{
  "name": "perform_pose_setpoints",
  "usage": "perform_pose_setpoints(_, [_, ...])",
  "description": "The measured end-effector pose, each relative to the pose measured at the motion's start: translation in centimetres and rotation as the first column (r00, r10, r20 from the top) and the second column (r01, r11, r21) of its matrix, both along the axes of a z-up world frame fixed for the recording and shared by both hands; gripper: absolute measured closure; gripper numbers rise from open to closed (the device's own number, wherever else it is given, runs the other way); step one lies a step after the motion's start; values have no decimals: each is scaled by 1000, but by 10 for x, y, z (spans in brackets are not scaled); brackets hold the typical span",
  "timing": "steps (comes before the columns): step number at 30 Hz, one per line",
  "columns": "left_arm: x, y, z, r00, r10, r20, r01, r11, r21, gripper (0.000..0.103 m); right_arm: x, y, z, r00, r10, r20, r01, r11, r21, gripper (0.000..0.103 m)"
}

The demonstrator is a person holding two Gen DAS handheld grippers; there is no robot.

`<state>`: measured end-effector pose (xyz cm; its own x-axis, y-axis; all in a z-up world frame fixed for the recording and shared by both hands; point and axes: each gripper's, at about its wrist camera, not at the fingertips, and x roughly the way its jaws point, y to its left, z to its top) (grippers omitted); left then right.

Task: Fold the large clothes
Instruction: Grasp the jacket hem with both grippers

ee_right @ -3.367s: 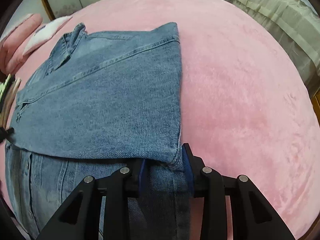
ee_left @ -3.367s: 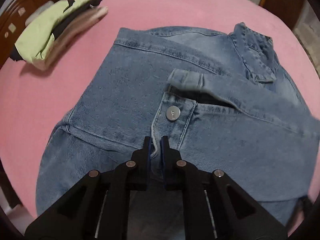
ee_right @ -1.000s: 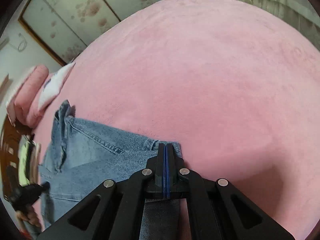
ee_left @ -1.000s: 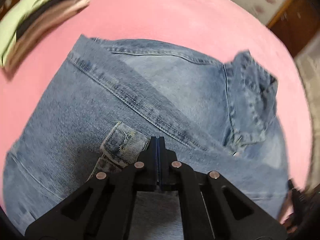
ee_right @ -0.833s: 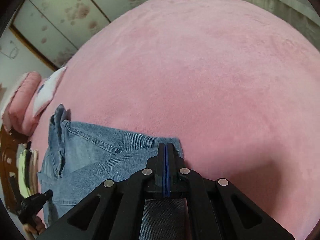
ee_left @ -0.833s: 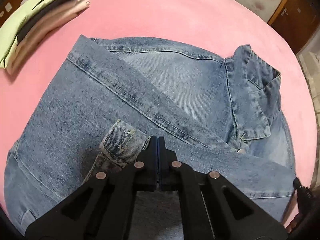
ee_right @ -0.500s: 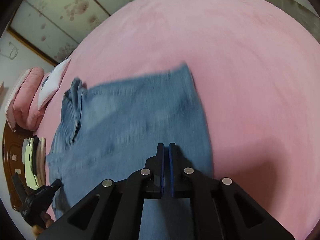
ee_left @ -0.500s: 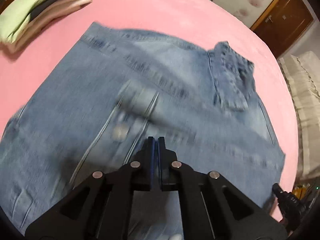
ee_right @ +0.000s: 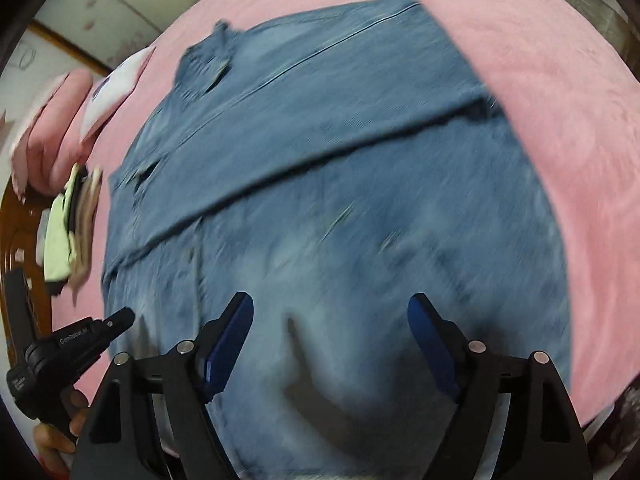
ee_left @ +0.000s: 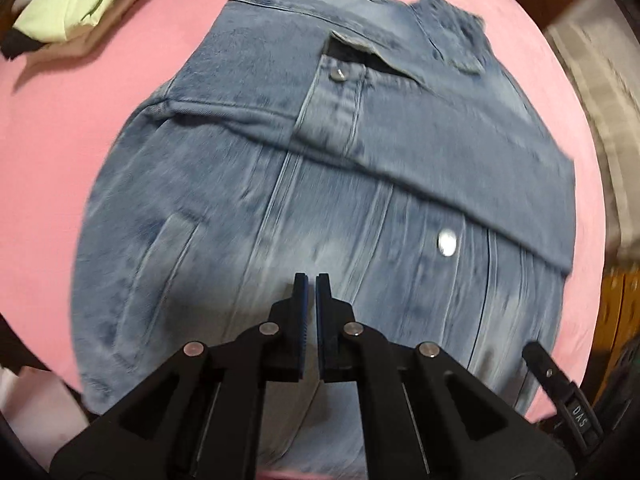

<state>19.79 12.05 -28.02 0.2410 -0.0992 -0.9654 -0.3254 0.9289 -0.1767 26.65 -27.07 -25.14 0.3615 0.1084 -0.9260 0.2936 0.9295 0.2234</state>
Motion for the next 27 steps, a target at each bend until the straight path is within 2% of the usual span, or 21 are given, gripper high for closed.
perform_pose_setpoints(2, [-11,0,5,999,-28,-22,28,1000,11,102,-14,24,2,1000,10,5,-10,1000,9,19])
perform_pose_setpoints(5, [-25,-4,17,994,-104,-33,106,993,59,102,-32,61,11,999,42,19,-41,999,-36,18])
perform_pose_setpoints(9, [-54,3,31,990,-133,-39,135,988,70,96,-51,108,25,993,110,36,-106,990,-97,17])
perform_pose_setpoints(11, [-65,7,30,990,-133,-50,136,989,65,93,-54,115,34,990,133,38,-129,987,-98,16])
perform_pose_setpoints(13, [-73,12,25,990,-125,-70,129,990,49,81,-60,127,39,988,151,42,-146,984,-100,16])
perform_pose_setpoints(14, [-77,15,21,990,-118,-81,121,992,40,77,-65,133,40,986,157,45,-152,983,-101,16])
perform_pose_setpoints(16, [-85,21,13,991,-96,-92,98,995,23,62,-75,131,45,986,161,52,-156,983,-96,16])
perform_pose_setpoints(17, [-89,24,11,992,-83,-94,85,996,18,60,-75,132,43,987,158,-26,-160,982,-101,16])
perform_pose_setpoints(20, [-103,37,-1,994,-20,-104,18,1000,-15,53,-84,136,39,990,137,-20,-138,989,-60,16])
perform_pose_setpoints(21, [-108,43,-6,995,17,-103,-20,999,-36,47,-87,136,35,992,124,-22,-124,992,-34,16])
perform_pose_setpoints(22, [-113,49,-10,994,48,-101,-53,997,-52,41,-85,135,27,993,112,-28,-113,994,-11,16])
perform_pose_setpoints(26, [-136,74,-25,981,169,-91,-175,982,-69,33,-98,128,9,997,58,-50,-55,997,56,16])
perform_pose_setpoints(27, [-140,78,-28,978,188,-87,-195,978,-76,27,-103,124,5,998,42,-57,-39,997,64,16])
